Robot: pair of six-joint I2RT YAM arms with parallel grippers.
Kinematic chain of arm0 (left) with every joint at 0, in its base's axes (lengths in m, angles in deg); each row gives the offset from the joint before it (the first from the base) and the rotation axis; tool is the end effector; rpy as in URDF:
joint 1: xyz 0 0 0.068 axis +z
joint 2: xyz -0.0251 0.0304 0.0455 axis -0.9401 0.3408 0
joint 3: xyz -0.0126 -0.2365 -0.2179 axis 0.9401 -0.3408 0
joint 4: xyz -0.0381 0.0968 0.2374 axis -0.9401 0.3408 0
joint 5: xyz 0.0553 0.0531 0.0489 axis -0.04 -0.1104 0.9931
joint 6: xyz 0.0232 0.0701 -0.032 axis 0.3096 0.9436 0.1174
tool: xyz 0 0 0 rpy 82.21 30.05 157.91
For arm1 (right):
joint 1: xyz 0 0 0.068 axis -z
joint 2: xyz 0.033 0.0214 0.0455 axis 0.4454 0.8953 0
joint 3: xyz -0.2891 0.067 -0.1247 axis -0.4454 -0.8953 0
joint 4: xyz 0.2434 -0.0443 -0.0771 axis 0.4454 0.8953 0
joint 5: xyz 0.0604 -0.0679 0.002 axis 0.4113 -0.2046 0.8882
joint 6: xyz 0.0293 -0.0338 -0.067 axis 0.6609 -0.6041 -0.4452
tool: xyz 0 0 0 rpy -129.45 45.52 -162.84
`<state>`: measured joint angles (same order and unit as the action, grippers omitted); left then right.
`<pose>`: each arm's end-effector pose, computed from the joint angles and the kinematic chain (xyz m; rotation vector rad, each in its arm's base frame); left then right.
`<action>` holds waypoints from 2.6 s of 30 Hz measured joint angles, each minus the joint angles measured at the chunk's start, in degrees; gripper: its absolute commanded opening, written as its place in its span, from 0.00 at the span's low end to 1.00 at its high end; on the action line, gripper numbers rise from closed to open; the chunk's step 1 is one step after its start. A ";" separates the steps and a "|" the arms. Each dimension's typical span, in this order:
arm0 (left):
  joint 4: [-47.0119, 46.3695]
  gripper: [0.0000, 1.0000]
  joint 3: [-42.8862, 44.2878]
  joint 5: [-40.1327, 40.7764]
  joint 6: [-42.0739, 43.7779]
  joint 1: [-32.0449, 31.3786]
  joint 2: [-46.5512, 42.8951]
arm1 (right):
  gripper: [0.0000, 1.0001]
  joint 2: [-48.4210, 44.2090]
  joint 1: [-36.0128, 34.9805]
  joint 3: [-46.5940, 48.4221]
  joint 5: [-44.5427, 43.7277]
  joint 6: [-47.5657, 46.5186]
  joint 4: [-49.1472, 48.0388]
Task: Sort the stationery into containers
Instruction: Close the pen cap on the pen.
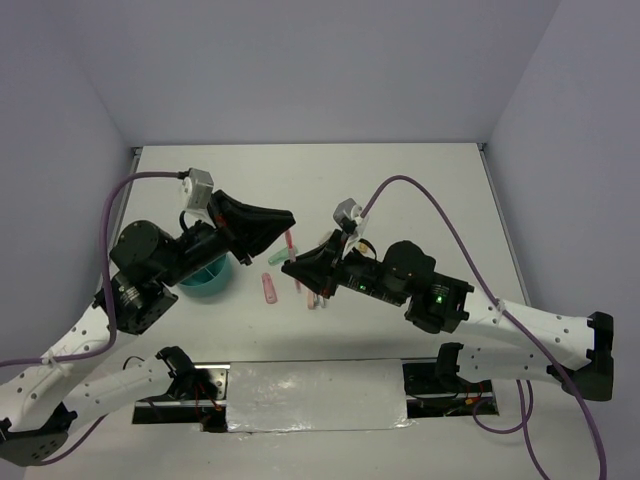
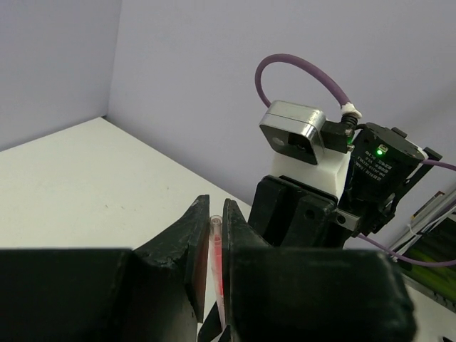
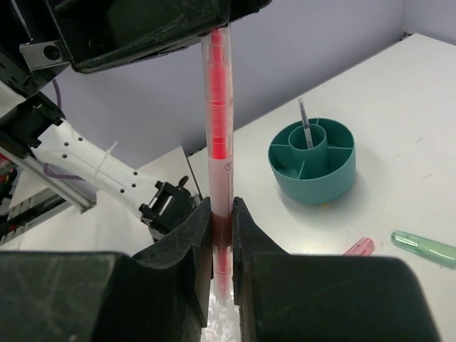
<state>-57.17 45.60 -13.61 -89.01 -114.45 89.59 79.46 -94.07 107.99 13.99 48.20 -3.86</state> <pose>0.1009 -0.1187 0.5036 0.3680 1.2768 -1.2307 0.0892 0.2155 0.4329 -0.6658 1.4600 1.1914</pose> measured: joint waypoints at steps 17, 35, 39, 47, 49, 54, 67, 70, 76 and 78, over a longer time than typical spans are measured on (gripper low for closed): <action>-5.68 0.00 -4.35 -0.79 -2.73 0.37 -0.11 | 0.00 0.11 -0.02 4.28 -3.28 -6.69 8.70; -21.33 0.00 -11.76 8.72 -5.53 -5.97 -0.74 | 0.00 2.58 0.55 14.38 -2.95 -12.28 21.09; -21.79 0.00 -13.27 11.13 -5.70 -6.56 -1.29 | 0.00 2.64 1.16 14.58 -2.38 -12.28 23.23; -5.27 0.55 -9.49 13.05 -3.69 -8.61 -3.50 | 0.00 2.08 1.53 10.75 -0.79 -10.36 12.11; -3.17 0.57 -8.76 12.61 -3.69 -8.87 -3.04 | 0.00 0.90 1.73 9.68 -0.81 -9.60 10.58; -1.38 0.56 -7.21 12.35 -2.43 -8.98 -2.73 | 0.00 0.48 1.88 8.59 -0.55 -8.22 8.55; 0.04 0.67 -7.10 13.00 -0.74 -9.01 -3.58 | 0.00 1.55 1.88 7.10 0.11 -4.85 6.12; 0.48 0.67 -7.08 12.76 0.26 -9.03 -3.56 | 0.00 2.27 1.88 6.40 0.09 -4.07 5.75; 1.57 0.62 -6.99 12.66 0.79 -9.03 -3.56 | 0.00 2.49 1.88 5.62 0.72 -3.13 5.35; 1.81 0.60 -6.97 12.96 0.90 -9.03 -3.56 | 0.00 2.49 1.88 5.62 1.25 -3.10 5.31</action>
<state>-55.36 38.63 -0.65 -88.11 -123.48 86.03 81.96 -92.19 113.61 15.24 45.09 1.45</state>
